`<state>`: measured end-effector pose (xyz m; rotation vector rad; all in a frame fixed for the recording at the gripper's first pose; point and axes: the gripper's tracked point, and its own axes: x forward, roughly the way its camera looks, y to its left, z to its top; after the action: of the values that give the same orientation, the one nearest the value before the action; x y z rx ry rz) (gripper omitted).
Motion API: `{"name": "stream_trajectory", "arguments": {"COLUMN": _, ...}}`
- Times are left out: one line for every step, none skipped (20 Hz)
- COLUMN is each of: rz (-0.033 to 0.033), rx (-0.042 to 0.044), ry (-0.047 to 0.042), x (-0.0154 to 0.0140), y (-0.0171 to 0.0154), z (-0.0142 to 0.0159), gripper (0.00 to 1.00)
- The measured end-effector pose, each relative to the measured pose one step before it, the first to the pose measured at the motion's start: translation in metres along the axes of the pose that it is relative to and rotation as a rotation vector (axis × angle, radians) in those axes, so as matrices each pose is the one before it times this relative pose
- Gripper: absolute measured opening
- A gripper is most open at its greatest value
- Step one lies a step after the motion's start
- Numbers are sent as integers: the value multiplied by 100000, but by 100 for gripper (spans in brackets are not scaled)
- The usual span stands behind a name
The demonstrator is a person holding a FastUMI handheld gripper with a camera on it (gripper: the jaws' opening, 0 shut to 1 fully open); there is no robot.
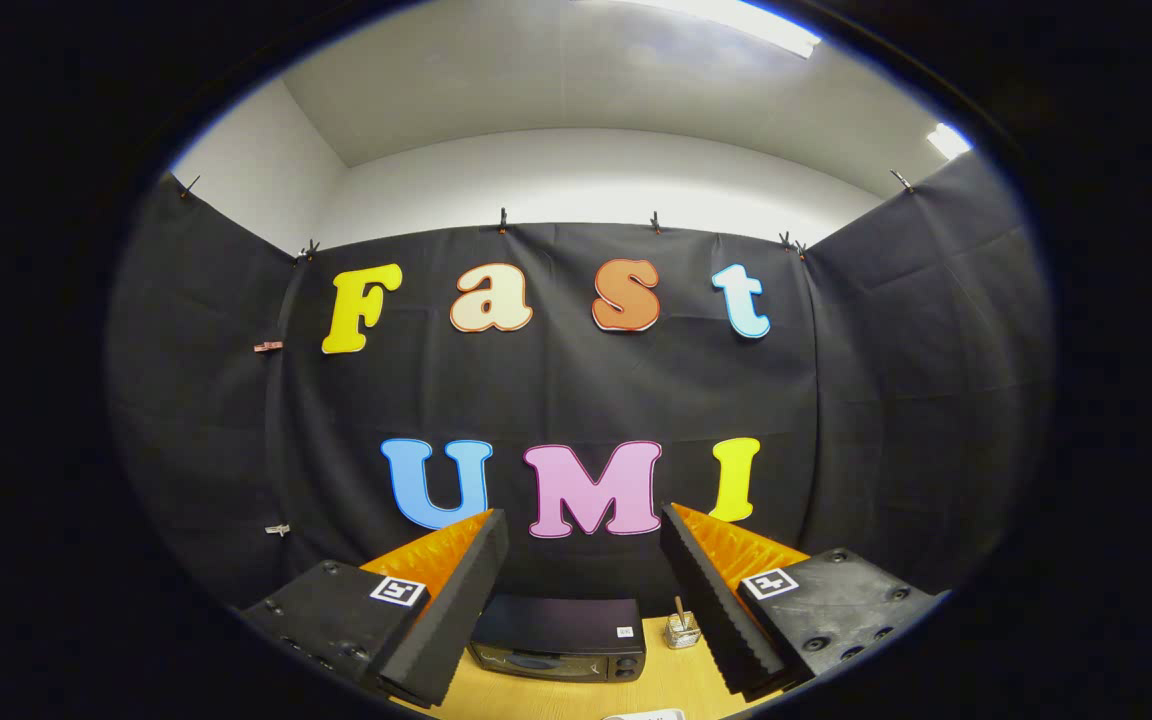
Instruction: Open the toaster oven, put the food inside, and close the toaster oven door.
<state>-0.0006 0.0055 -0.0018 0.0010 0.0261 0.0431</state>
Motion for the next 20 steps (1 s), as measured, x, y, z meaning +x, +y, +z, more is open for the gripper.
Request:
{"name": "stream_trajectory", "arguments": {"rz": 255, "rx": 85, "ry": 98, "x": 22, "y": 0, "z": -55, "gripper": 98}}
{"name": "stream_trajectory", "arguments": {"rz": 47, "rx": -103, "ry": 141, "x": 15, "y": -34, "z": -21, "gripper": 99}}
{"name": "stream_trajectory", "arguments": {"rz": 63, "rx": -231, "ry": 194, "x": -14, "y": -17, "z": 11, "gripper": 99}}
{"name": "stream_trajectory", "arguments": {"rz": 124, "rx": 88, "ry": 79, "x": 56, "y": 25, "z": -42, "gripper": 99}}
{"name": "stream_trajectory", "arguments": {"rz": 464, "rx": 326, "ry": 65, "x": 6, "y": 101, "z": 6, "gripper": 99}}
{"name": "stream_trajectory", "arguments": {"rz": 452, "rx": 310, "ry": 243, "x": 48, "y": 93, "z": -66, "gripper": 99}}
{"name": "stream_trajectory", "arguments": {"rz": 359, "rx": 49, "ry": 105, "x": 39, "y": -9, "z": -140, "gripper": 99}}
{"name": "stream_trajectory", "arguments": {"rz": 132, "rx": -237, "ry": 284, "x": 202, "y": -7, "z": -100, "gripper": 99}}
{"name": "stream_trajectory", "arguments": {"rz": 171, "rx": -336, "ry": 263, "x": 2, "y": 42, "z": -107, "gripper": 99}}
{"name": "stream_trajectory", "arguments": {"rz": 195, "rx": -169, "ry": 137, "x": 148, "y": 67, "z": -93, "gripper": 99}}
{"name": "stream_trajectory", "arguments": {"rz": 369, "rx": 184, "ry": 91, "x": 314, "y": 289, "z": -166, "gripper": 99}}
{"name": "stream_trajectory", "arguments": {"rz": 361, "rx": 369, "ry": 199, "x": 431, "y": 341, "z": -216, "gripper": 99}}
{"name": "stream_trajectory", "arguments": {"rz": 444, "rx": 530, "ry": 381, "x": 413, "y": 357, "z": -296, "gripper": 99}}
{"name": "stream_trajectory", "arguments": {"rz": 604, "rx": 509, "ry": 418, "x": 436, "y": 269, "z": -278, "gripper": 99}}
{"name": "stream_trajectory", "arguments": {"rz": 778, "rx": 450, "ry": 407, "x": 293, "y": 310, "z": -291, "gripper": 99}}
{"name": "stream_trajectory", "arguments": {"rz": 769, "rx": 286, "ry": 660, "x": 510, "y": 367, "z": -462, "gripper": 99}}
{"name": "stream_trajectory", "arguments": {"rz": 797, "rx": 285, "ry": 436, "x": 500, "y": 338, "z": -483, "gripper": 99}}
{"name": "stream_trajectory", "arguments": {"rz": 1046, "rx": 470, "ry": 448, "x": 226, "y": 259, "z": -483, "gripper": 99}}
{"name": "stream_trajectory", "arguments": {"rz": 712, "rx": 499, "ry": 539, "x": 598, "y": 394, "z": -430, "gripper": 99}}
{"name": "stream_trajectory", "arguments": {"rz": 531, "rx": 782, "ry": 286, "x": 1091, "y": 625, "z": -496, "gripper": 99}}
